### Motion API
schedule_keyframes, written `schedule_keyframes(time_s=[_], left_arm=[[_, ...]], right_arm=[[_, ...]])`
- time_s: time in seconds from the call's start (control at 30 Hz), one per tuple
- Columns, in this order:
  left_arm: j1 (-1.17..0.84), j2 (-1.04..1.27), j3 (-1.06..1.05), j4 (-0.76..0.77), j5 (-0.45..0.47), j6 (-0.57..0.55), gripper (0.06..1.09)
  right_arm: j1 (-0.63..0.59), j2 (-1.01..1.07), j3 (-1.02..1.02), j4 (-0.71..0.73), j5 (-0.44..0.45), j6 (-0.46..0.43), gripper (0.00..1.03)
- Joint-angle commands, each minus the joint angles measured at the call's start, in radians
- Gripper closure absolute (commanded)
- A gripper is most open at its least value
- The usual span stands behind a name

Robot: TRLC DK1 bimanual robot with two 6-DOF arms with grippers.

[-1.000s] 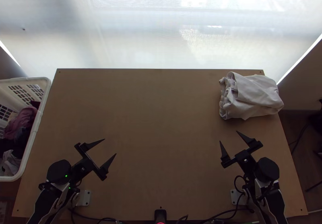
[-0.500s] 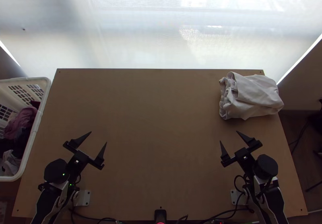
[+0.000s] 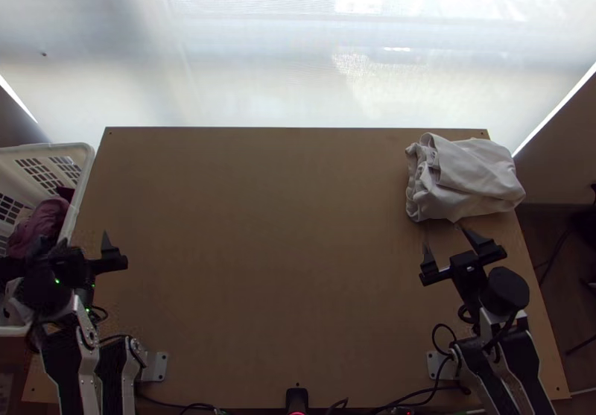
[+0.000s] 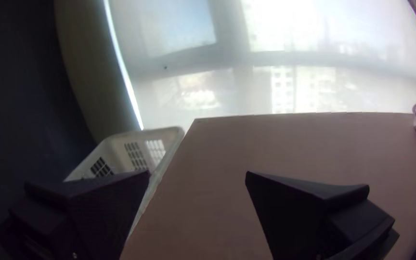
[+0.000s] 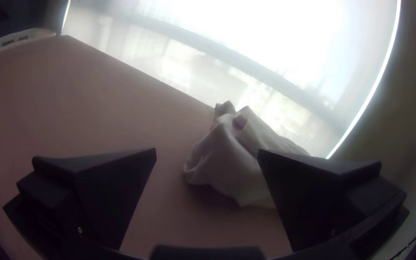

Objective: Fold the t-shirt

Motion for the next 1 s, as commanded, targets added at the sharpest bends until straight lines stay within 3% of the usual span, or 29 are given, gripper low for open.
schedule_keyframes(time_s=[0.0, 0.17, 0.3, 0.47, 0.67, 0.97], left_arm=[[0.369, 0.409, 0.376, -0.249, 0.195, 0.062, 0.11], [0.484, 0.666, 0.606, -0.424, 0.289, 0.117, 0.11], [0.582, 0.833, 0.729, -0.433, 0.294, 0.177, 0.11], [0.677, 1.049, 0.845, -0.397, 0.283, 0.243, 0.11], [0.7, 1.268, 0.951, -0.47, 0.284, 0.488, 0.11], [0.731, 1.577, 1.239, -0.502, 0.28, 0.591, 0.11]], right_arm=[[-0.008, 0.3, 0.311, -0.042, 0.115, 0.079, 0.05], [0.004, 0.447, 0.573, -0.202, 0.177, 0.175, 0.05], [0.035, 0.507, 0.756, -0.354, 0.232, 0.247, 0.05], [0.084, 0.562, 0.918, -0.558, 0.235, 0.342, 0.05], [0.148, 0.614, 1.095, -0.762, 0.234, 0.479, 0.05], [0.116, 0.627, 1.208, -0.913, 0.234, 0.496, 0.05]])
